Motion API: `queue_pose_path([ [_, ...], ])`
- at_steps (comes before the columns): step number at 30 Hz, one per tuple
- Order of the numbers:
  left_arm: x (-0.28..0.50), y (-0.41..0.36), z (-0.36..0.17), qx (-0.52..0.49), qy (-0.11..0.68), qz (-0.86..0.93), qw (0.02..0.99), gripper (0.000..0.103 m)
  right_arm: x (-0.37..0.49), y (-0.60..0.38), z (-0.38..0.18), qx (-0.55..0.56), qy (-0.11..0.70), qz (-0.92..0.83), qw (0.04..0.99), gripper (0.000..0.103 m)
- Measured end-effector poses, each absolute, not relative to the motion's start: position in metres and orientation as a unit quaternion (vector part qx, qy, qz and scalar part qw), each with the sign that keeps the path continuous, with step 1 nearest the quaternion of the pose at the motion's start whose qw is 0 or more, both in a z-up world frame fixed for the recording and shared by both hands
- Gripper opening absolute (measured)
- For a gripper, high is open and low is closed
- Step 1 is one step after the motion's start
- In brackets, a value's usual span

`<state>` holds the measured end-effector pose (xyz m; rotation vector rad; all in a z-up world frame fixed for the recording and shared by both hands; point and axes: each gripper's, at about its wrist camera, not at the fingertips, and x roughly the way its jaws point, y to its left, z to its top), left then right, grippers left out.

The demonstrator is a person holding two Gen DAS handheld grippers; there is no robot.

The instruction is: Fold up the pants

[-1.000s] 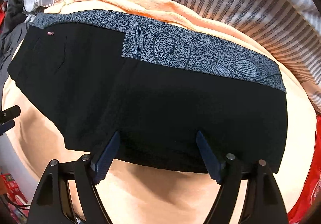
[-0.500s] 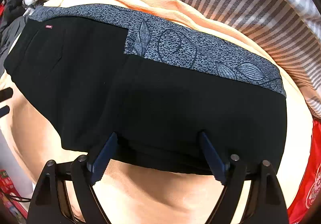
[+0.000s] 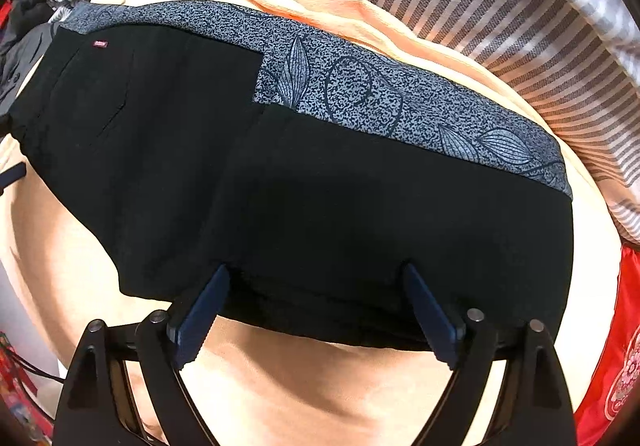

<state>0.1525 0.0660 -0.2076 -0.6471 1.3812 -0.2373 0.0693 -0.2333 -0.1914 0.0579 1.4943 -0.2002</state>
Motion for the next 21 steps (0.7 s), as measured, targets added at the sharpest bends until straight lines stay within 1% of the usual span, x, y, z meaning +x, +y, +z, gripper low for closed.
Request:
queue_pose_path([
  [8, 0.170, 0.058, -0.216, -0.356, 0.593, -0.145, 0.708, 0.086, 0.068, -0.239, -0.187, 0.035, 0.675, -0.090, 0.731, 0.091],
  [9, 0.171, 0.059, -0.217, -0.365, 0.587, -0.149, 0.707, 0.092, 0.066, -0.240, -0.186, 0.037, 0.674, -0.090, 0.732, 0.091],
  [10, 0.171, 0.059, -0.217, -0.375, 0.581, -0.152, 0.706, 0.095, 0.066, -0.240, -0.185, 0.038, 0.673, -0.090, 0.733, 0.091],
  [11, 0.172, 0.057, -0.217, -0.379, 0.576, -0.150, 0.709, 0.096, 0.066, -0.241, -0.184, 0.040, 0.671, -0.090, 0.735, 0.091],
  [12, 0.173, 0.055, -0.217, -0.376, 0.574, -0.149, 0.712, 0.100, 0.064, -0.241, -0.182, 0.041, 0.669, -0.090, 0.736, 0.091],
  [17, 0.178, 0.038, -0.210, -0.336, 0.582, -0.117, 0.731, 0.101, 0.061, -0.246, -0.179, 0.045, 0.663, -0.087, 0.742, 0.091],
  [18, 0.179, 0.036, -0.208, -0.323, 0.589, -0.104, 0.734, 0.095, 0.060, -0.247, -0.178, 0.046, 0.663, -0.087, 0.742, 0.091],
  [19, 0.179, 0.036, -0.206, -0.312, 0.593, -0.095, 0.736, 0.082, 0.060, -0.248, -0.177, 0.049, 0.663, -0.085, 0.742, 0.091],
  [20, 0.179, 0.035, -0.204, -0.291, 0.600, -0.077, 0.741, 0.073, 0.059, -0.247, -0.176, 0.051, 0.663, -0.084, 0.742, 0.091],
  [21, 0.178, 0.036, -0.203, -0.275, 0.605, -0.067, 0.745, 0.049, 0.059, -0.249, -0.174, 0.055, 0.664, -0.083, 0.741, 0.091],
])
